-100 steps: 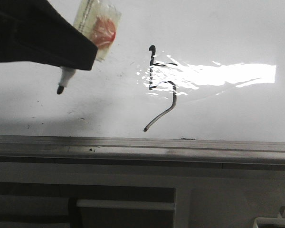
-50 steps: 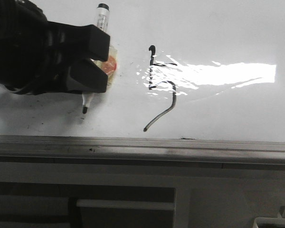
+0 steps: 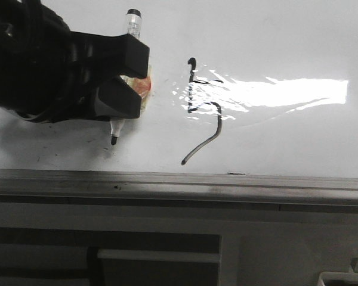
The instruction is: Write number 5 on whiteboard
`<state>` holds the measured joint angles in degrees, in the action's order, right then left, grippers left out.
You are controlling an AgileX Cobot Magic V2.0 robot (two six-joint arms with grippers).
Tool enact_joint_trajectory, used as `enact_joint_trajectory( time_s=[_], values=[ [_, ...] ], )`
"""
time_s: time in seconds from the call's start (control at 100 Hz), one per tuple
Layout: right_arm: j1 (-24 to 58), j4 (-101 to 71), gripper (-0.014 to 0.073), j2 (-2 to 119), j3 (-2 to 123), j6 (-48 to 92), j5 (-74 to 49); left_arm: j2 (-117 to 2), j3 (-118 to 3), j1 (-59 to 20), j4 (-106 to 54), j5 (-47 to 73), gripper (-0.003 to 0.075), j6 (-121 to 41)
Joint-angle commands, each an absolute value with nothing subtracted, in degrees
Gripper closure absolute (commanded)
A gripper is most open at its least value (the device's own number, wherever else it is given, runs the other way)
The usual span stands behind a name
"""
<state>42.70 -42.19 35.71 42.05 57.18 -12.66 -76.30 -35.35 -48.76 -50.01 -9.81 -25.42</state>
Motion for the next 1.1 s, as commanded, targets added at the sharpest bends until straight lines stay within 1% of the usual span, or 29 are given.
enact_joint_trajectory(
  time_s=[0.0,0.07,0.14,0.21,0.35,0.39,0.44,0.54,0.61,0.65,0.99,1.09],
  values=[
    [42.35,-43.16,0.0657,35.57,44.11,57.58,-9.58,-76.75,-36.44,-48.2,-51.85,-16.17,0.0527,-25.0],
    [42.35,-43.16,0.0657,35.57,44.11,57.58,-9.58,-76.75,-36.44,-48.2,-51.85,-16.17,0.0437,-25.0],
    [42.35,-43.16,0.0657,35.57,44.11,57.58,-9.58,-76.75,-36.44,-48.2,-52.24,-16.27,0.0383,-25.0],
    [42.35,-43.16,0.0657,35.57,43.99,57.58,-9.58,-76.75,-36.44,-48.2,-52.53,-16.21,0.0363,-25.0],
    [42.35,-43.16,0.0657,35.57,43.99,57.58,-9.58,-76.75,-36.44,-48.2,-52.61,-16.3,0.036,-25.0],
    [42.35,-43.28,0.0657,35.57,43.99,57.58,-9.58,-76.75,-36.44,-48.2,-52.61,-16.3,0.0346,-25.0],
    [42.35,-43.28,0.0657,35.57,43.99,57.58,-9.58,-76.75,-36.44,-48.2,-52.61,-16.42,0.0307,-25.0],
    [42.35,-43.37,0.0657,35.57,43.99,57.58,-9.58,-76.75,-36.44,-48.2,-52.61,-16.65,0.0188,-25.0],
    [42.35,-43.37,0.0657,35.57,43.99,57.58,-9.58,-76.5,-36.44,-48.2,-52.79,-16.76,0.0134,-25.0],
    [42.35,-43.37,0.0657,35.57,43.99,57.58,-9.58,-76.02,-36.44,-48.2,-52.88,-16.76,0.0125,-25.0],
    [42.35,-43.5,0.0657,35.57,43.99,57.58,-9.58,-67.71,-36.44,-48.2,-52.88,-15.5,0.0125,-25.0],
    [42.35,-43.39,0.0657,35.21,43.99,57.58,-9.58,-64.12,-36.44,-48.2,-52.88,-13.81,0.015,-25.52]
  ],
)
